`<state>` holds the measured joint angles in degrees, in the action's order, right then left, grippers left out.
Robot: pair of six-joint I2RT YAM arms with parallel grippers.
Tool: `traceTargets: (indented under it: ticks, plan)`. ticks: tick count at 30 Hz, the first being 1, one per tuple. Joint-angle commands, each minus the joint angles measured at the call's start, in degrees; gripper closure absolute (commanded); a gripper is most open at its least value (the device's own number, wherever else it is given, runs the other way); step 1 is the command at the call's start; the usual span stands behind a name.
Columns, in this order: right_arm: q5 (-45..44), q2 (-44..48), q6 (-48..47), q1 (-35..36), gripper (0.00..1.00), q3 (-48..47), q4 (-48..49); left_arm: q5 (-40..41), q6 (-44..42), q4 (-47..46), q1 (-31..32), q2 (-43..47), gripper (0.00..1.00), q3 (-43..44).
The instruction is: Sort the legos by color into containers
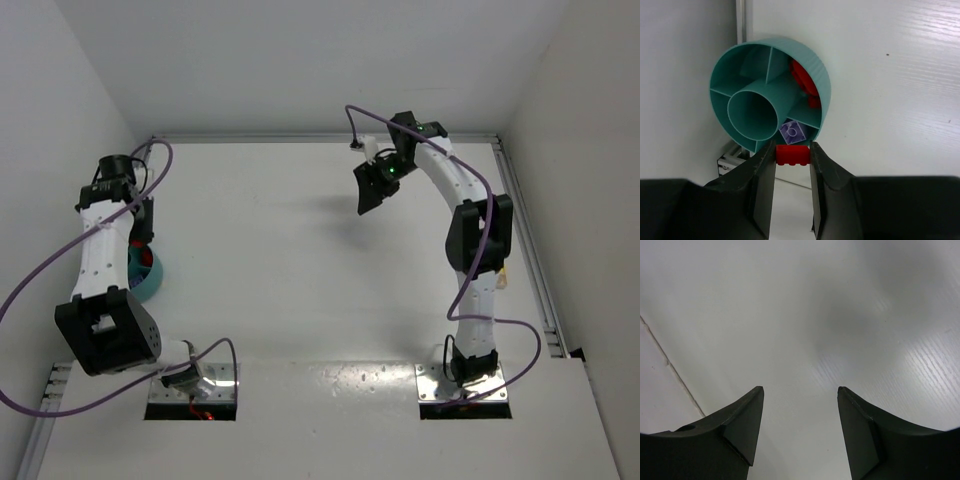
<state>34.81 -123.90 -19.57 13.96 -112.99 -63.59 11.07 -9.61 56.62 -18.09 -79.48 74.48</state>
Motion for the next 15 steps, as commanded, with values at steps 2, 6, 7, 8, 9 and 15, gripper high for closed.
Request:
traceTargets:
  ticks: [2,6,7,8,9,15]
  plan:
    - [-0.2,-1.3,-1.1,-0.2,0.38,-1.4,-0.2,4.3,2.4,-0.5,-0.4,-0.2,0.80,-0.8]
    - [-0.2,-1.3,-1.1,-0.2,0.38,-1.4,0.3,5.8,2.9,-1.6,-0.4,-0.2,0.79,-2.6]
    - [-0.7,-1.3,-1.1,0.5,0.38,-1.4,0.3,6.3,2.9,-2.1,-0.4,-0.2,0.79,-3.3]
    - [-0.7,-1.3,-1.1,0.5,0.38,-1.4,0.3,6.3,2.9,-2.1,-0.4,-0.2,0.79,-3.3]
    - [-0.7,-1.3,-1.1,0.5,0.38,-1.4,0.3,6.3,2.9,-2.1,-0.4,-0.2,0.79,-4.0]
    - [-1.8,-1.3,-1.1,1.0,0.38,-1.4,0.3,6.3,2.4,-3.3,-0.9,-0.2,0.77,-6.5]
